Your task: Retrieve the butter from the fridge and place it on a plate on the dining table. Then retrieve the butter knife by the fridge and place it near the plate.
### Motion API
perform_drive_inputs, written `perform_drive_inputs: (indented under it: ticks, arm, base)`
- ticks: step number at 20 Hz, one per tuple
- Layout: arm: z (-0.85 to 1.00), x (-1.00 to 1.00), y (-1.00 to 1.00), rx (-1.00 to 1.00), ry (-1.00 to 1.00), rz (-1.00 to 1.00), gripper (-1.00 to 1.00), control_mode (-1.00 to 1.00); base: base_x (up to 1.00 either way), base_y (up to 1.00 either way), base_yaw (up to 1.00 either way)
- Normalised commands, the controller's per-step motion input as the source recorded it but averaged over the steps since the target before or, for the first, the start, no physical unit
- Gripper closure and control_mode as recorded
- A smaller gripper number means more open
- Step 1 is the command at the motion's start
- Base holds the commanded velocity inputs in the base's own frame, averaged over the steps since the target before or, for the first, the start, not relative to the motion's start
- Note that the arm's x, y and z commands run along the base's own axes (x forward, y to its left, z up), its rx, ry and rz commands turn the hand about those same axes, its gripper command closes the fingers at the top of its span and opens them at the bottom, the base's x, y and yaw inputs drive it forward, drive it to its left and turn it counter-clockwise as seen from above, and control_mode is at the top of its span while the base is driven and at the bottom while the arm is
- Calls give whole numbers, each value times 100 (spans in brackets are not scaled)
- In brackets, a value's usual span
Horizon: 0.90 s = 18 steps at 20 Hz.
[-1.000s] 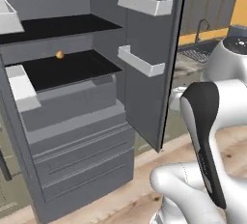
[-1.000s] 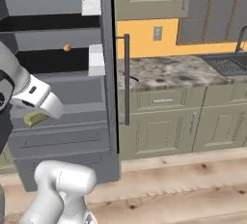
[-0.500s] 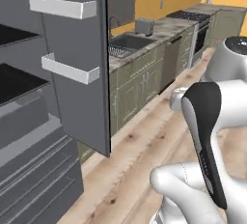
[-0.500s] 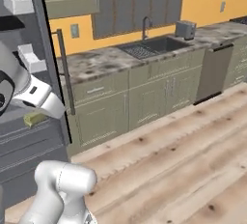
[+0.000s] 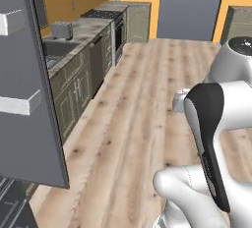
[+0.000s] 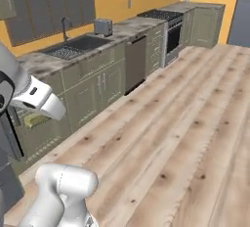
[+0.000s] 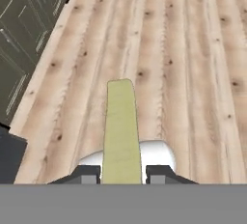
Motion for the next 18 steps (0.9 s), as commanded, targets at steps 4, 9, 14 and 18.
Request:
perform_drive_inputs:
  ticks: [4, 9, 14, 18]
  arm:
    - [0, 0, 0, 0, 0, 0, 100, 100]
    - [0, 0, 0, 0, 0, 0, 100, 100]
    - [0, 0, 0, 0, 0, 0, 100, 100]
    - [0, 0, 0, 0, 0, 0, 100, 100]
  base:
    - [0, -39, -52]
    - [-20, -67, -44]
    - [-14, -82, -50]
    - [-12, -74, -52]
